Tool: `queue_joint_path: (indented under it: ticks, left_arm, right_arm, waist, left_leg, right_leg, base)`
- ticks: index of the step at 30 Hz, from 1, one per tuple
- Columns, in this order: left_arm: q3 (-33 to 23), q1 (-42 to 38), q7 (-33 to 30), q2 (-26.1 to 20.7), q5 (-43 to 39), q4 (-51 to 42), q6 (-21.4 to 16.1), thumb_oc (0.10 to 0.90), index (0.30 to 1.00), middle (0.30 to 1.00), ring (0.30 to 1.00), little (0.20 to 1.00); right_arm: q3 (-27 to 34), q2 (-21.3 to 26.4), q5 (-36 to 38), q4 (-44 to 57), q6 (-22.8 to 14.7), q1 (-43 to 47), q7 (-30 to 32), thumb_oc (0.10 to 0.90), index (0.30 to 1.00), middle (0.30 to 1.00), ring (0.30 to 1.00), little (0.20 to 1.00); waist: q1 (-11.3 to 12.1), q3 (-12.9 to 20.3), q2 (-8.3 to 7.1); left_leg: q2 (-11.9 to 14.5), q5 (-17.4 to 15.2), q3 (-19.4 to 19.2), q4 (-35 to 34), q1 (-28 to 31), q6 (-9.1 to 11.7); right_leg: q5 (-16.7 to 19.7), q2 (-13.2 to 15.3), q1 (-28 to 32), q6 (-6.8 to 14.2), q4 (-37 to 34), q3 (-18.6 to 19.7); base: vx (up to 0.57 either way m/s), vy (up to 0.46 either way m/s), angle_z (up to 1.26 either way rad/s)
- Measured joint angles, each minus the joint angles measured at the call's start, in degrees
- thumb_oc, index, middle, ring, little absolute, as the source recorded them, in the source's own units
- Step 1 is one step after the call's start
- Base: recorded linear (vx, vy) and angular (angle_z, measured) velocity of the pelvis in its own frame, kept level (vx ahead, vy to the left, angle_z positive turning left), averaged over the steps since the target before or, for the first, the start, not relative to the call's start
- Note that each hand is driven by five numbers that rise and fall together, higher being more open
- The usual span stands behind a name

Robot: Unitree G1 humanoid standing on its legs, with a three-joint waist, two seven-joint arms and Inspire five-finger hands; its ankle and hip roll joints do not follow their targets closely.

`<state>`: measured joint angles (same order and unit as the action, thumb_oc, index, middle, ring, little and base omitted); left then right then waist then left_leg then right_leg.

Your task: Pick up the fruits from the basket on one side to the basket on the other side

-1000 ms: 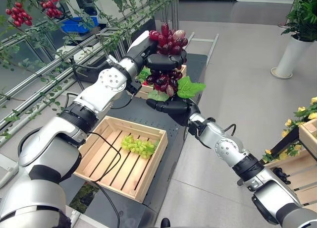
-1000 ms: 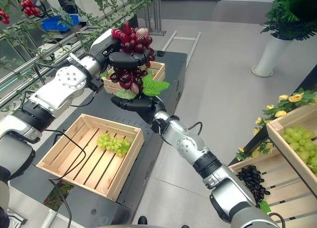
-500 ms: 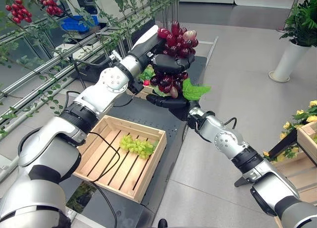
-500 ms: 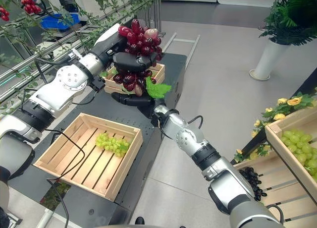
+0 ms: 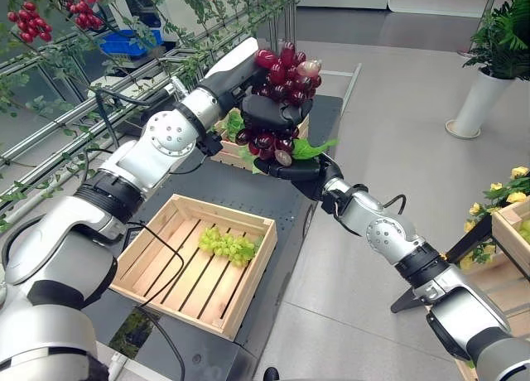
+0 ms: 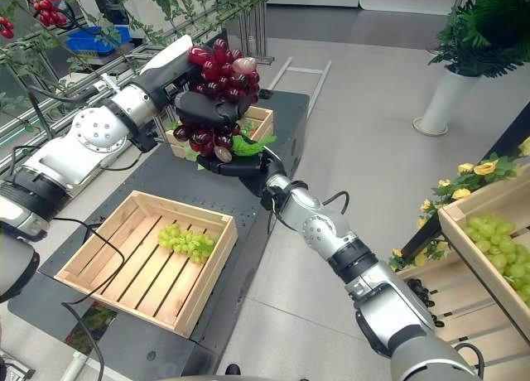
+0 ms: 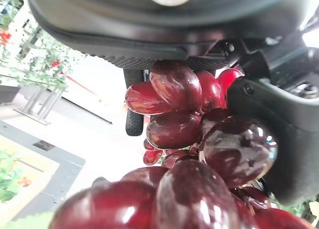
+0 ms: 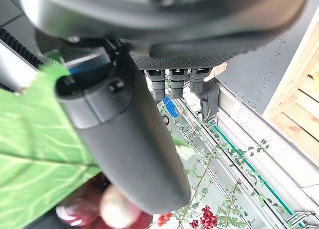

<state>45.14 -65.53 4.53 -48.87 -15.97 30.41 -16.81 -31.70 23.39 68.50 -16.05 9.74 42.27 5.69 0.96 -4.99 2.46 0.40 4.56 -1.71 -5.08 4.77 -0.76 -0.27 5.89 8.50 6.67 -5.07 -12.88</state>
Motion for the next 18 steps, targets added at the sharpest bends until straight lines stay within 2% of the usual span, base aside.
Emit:
queue_joint_path:
  ticks: [7, 18]
  left_arm:
    - [0.0, 0.0, -1.4, -1.3, 2.9, 1.4, -3.6, 0.4, 0.3, 0.3, 0.3, 0.3]
    - [0.0, 0.0, -6.8, -1.3, 3.1, 1.8, -4.7, 0.4, 0.3, 0.3, 0.3, 0.3]
  right_arm:
    - [0.0, 0.1, 1.8, 0.0, 1.6, 0.0, -0.3, 0.8, 0.9, 0.9, 0.9, 0.9]
    - [0.0, 0.2, 2.3, 0.0, 4.2, 0.0, -2.4, 0.8, 0.9, 0.9, 0.9, 0.9]
  waist:
    - [0.0, 0.0, 0.01]
    - [0.0, 0.0, 0.0]
  left_leg:
    - [0.0, 0.0, 0.0, 0.0, 0.0, 0.0]
    - [0.0, 0.0, 0.0, 0.0, 0.0, 0.0]
  right_leg:
    - [0.0, 0.0, 0.0, 0.0, 0.0, 0.0]
    - [0.0, 0.0, 0.0, 0.0, 0.0, 0.0]
  base:
    - [0.0, 0.0, 0.0]
    - [0.0, 0.0, 0.0]
